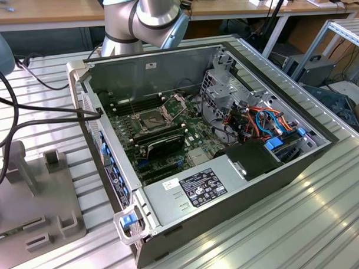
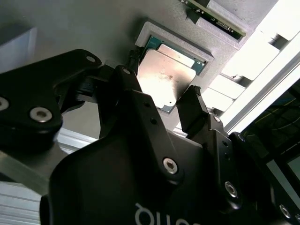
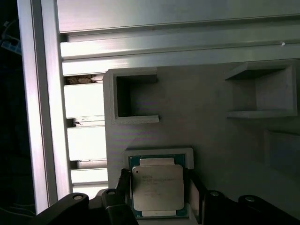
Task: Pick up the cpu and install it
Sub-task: 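Pick up the cpu and move it towards the insertion slot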
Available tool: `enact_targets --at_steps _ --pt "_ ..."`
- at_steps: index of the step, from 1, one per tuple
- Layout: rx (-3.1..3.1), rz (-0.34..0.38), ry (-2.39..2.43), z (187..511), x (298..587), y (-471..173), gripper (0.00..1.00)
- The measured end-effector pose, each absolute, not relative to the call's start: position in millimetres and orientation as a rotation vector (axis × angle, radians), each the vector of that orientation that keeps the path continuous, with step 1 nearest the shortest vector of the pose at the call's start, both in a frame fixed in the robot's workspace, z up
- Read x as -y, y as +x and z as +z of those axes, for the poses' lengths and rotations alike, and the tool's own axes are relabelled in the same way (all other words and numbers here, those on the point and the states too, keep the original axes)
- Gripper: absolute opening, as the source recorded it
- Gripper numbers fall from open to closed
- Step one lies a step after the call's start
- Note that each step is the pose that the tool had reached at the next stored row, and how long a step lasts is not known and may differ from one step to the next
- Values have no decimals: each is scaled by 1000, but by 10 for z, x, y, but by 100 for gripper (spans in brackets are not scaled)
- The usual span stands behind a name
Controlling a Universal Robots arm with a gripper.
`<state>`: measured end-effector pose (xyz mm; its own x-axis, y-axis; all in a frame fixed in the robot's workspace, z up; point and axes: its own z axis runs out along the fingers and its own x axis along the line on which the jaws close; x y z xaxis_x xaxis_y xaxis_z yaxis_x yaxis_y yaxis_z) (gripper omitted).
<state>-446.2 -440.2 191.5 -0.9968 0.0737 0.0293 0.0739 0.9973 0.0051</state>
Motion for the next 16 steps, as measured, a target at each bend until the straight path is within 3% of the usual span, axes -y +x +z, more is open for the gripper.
enact_targets --at_steps 16 --pt "3110 -10 -115 1877 4401 -4461 60"
